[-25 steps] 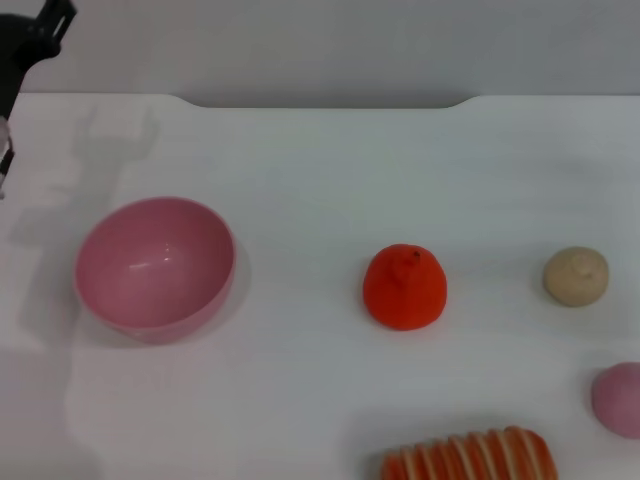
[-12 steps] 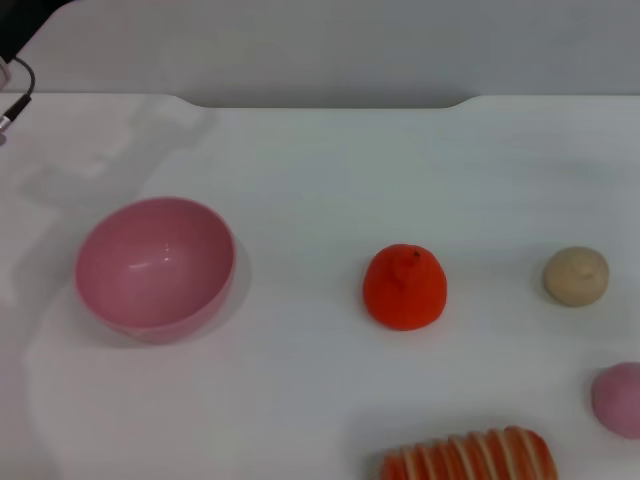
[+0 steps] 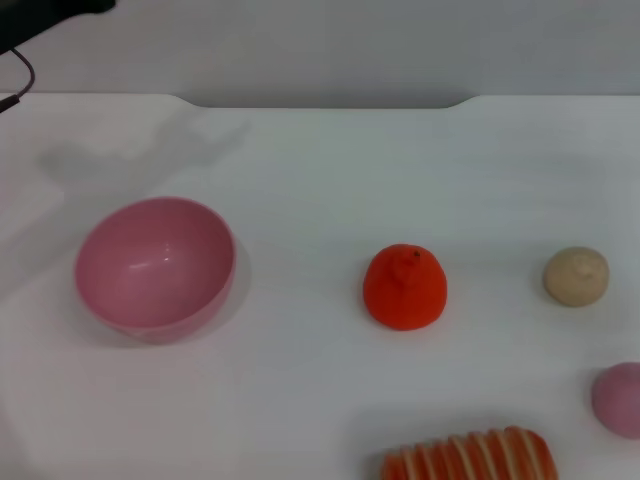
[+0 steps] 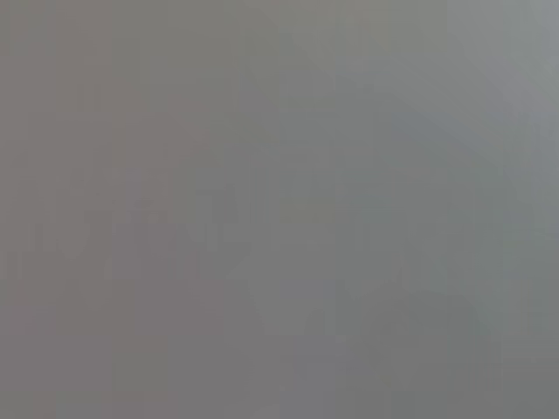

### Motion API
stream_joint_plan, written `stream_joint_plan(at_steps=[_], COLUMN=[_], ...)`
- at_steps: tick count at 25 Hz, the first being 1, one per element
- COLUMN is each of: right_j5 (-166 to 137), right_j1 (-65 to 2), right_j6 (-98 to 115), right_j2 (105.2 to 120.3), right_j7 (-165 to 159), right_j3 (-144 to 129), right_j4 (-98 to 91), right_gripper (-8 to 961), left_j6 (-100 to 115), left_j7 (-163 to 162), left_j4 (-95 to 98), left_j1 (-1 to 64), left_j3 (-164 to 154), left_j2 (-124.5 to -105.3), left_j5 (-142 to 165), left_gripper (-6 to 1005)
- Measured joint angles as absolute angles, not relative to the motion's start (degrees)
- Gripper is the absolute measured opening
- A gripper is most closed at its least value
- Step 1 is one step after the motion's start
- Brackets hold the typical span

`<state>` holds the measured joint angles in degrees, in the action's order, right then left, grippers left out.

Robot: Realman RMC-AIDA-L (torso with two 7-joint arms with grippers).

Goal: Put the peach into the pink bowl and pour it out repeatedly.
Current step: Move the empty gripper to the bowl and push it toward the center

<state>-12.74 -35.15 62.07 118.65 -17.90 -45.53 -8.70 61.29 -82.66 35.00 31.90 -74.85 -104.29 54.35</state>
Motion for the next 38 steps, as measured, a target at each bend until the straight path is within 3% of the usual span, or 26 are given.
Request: stream_joint_plan(at_steps=[7, 15, 27, 33, 38], right_j5=[-12.74, -12.8, -12.8, -12.8, -12.77], right_j1=[-35.06, -34.27, -34.03, -34.28, -34.66], right_j6=[62.03, 61.45, 59.73, 59.72, 59.72], right_j2=[118.65, 118.66, 118.59, 118.56, 118.57], right_j7=[-19.23, -19.22, -18.89, -18.86, -18.87], right_j3=[-45.75, -45.68, -45.61, -45.63, -45.97], right_j4=[-8.54, -8.26, -8.25, -8.27, -8.49], right_gripper=[650, 649, 649, 649, 649], left_j6=[71.17, 75.89, 85.02, 84.71, 84.52], left_j7=[-106.27, -125.11, -139.83, -140.18, -140.03], left_j4=[43.57, 53.62, 59.66, 59.37, 58.92], left_j1=[33.11, 35.65, 42.46, 41.77, 41.07], left_j3=[-62.95, -58.54, -58.22, -58.5, -58.87], left_j2=[-102.19, -102.18, -107.99, -109.74, -110.11], left_j5=[81.14, 106.97, 142.2, 145.81, 147.11], left_gripper=[810, 811, 811, 811, 810])
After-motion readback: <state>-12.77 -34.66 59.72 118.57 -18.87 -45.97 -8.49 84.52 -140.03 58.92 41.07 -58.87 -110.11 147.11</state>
